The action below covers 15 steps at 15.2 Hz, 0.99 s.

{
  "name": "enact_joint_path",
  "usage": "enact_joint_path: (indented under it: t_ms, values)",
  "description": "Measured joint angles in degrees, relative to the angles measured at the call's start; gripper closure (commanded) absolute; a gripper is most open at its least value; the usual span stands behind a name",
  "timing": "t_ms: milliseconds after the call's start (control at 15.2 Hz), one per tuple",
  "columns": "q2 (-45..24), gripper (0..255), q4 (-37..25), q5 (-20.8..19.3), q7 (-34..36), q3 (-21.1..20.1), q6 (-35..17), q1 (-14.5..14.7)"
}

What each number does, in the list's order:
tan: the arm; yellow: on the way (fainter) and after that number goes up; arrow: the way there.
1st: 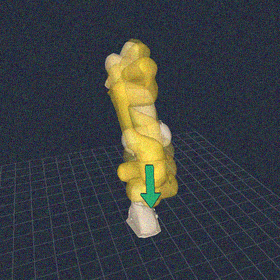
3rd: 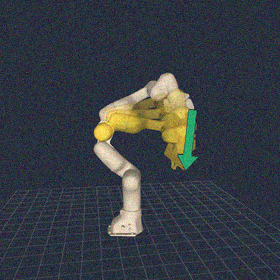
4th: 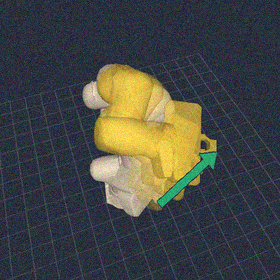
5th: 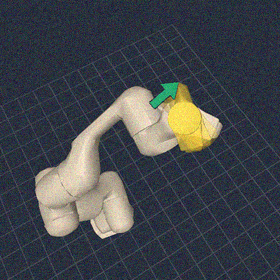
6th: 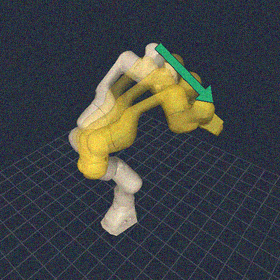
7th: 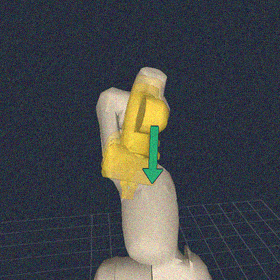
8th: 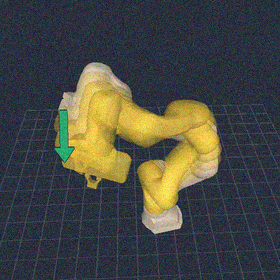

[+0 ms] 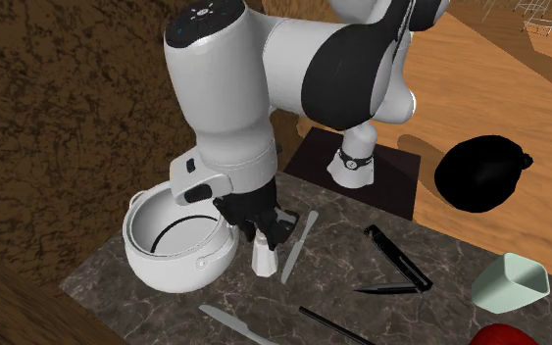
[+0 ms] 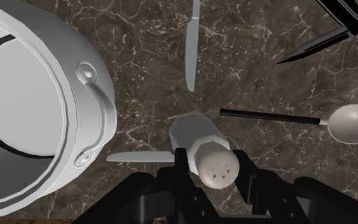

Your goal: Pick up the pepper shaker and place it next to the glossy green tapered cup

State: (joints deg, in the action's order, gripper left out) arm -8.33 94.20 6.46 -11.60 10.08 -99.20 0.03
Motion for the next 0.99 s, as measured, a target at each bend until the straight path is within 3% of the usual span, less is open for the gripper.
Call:
enact_joint_path:
  t_ms: [792,990]
  values:
    - [-1.0,255,-10.5,0.1,0.6,0.1,9.4,-0.3]
    - [2.0,255,-6.9,-0.4,3.2,-0.9,8.6,1.4]
